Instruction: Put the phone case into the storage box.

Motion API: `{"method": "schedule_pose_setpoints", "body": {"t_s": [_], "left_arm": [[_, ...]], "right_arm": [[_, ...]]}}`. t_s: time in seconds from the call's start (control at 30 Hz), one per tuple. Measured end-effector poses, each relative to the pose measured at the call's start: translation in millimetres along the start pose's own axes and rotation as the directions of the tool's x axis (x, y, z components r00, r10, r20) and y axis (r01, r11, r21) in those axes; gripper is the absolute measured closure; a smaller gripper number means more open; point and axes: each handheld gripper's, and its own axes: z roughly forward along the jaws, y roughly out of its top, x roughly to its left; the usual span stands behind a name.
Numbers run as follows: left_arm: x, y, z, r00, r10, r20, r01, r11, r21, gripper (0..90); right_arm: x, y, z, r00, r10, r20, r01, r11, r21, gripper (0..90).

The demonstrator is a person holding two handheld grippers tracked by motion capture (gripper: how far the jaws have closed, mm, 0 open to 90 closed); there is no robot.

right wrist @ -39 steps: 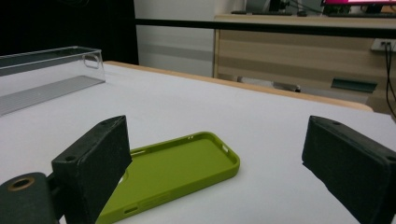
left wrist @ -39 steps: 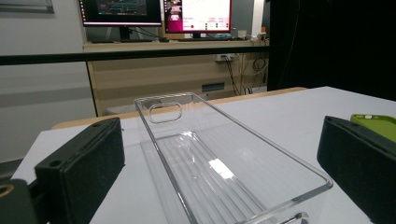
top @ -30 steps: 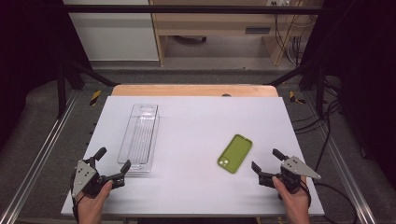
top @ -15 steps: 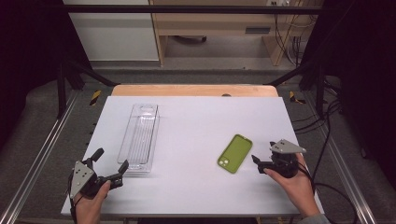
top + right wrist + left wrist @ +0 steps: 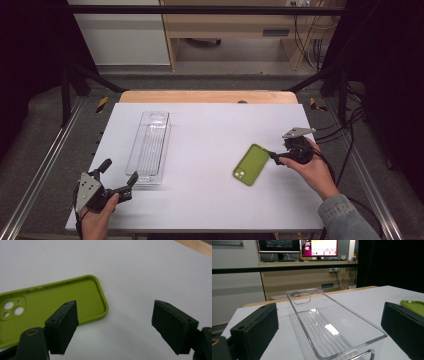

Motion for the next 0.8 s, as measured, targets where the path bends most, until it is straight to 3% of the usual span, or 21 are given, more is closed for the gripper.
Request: {"method": "schedule_pose_setpoints", "body": {"t_s": [0.23,0.5,0.8], "left_arm": [[-1.7,0.2,1.2,0.9999,0.0,0.011,0.0,1.0,0.001,0.7],[-1.1,0.6,0.6,0.9999,-0.006,0.012,0.006,1.0,-0.003,0.6],[-2.1,1.1,0.7,0.9999,-0.004,0.016,0.004,1.0,-0.004,0.7]], "right_arm": [[-10.3,14.6,14.7,0.9998,0.001,-0.018,-0.001,1.0,0.027,34.7],[-10.7,19.8,27.2,0.9981,0.023,-0.057,-0.022,1.0,0.016,45.5],[-7.9,30.5,37.8,0.9975,-0.009,-0.071,0.012,0.999,0.039,55.7]]}}
